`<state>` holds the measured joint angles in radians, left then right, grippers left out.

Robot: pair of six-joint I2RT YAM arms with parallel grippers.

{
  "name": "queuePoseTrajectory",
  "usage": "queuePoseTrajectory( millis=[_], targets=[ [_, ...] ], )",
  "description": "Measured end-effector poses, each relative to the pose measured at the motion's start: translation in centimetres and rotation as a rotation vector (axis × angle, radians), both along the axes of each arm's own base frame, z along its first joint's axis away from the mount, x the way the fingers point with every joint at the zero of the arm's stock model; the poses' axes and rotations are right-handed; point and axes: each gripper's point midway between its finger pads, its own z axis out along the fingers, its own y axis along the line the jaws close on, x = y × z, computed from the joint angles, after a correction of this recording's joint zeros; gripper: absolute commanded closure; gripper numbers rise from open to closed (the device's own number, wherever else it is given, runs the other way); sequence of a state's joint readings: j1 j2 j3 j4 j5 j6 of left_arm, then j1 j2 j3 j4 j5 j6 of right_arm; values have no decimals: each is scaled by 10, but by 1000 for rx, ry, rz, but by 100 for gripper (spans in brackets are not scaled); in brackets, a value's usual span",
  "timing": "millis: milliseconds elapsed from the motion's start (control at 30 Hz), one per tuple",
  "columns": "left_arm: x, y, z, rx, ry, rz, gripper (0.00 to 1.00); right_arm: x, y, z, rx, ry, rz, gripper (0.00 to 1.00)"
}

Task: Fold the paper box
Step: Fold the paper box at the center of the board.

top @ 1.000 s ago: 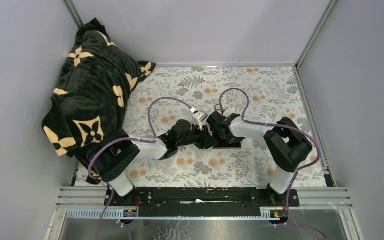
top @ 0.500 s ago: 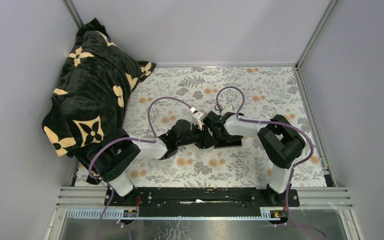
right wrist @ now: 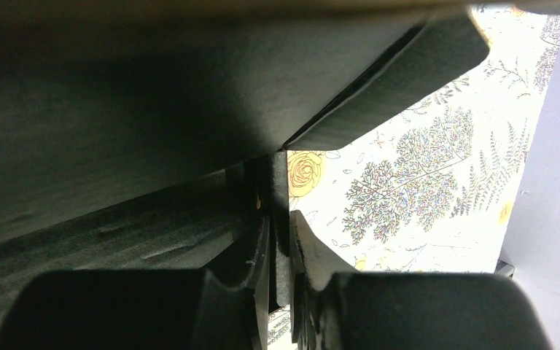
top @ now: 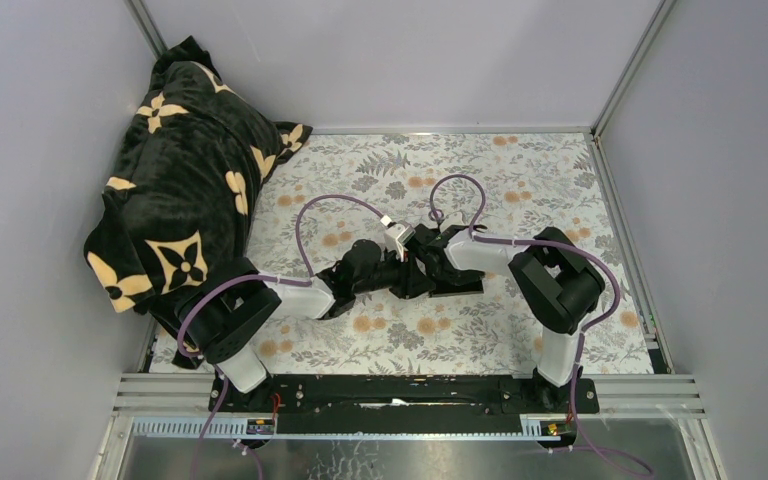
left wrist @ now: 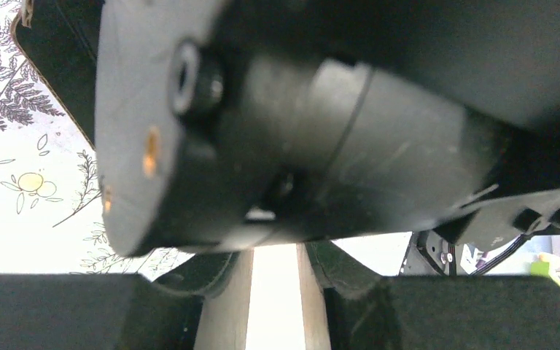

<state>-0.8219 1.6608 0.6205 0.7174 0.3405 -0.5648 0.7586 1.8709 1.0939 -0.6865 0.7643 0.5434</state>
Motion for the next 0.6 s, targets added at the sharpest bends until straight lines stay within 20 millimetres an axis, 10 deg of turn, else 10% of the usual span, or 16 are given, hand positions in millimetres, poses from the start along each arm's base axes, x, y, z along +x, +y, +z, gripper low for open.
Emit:
queuePoseTrajectory(
  millis=[600],
  targets=[
    [2,3,1,12,-9,8,67,-18,18,-2,170,77,50,64]
  ],
)
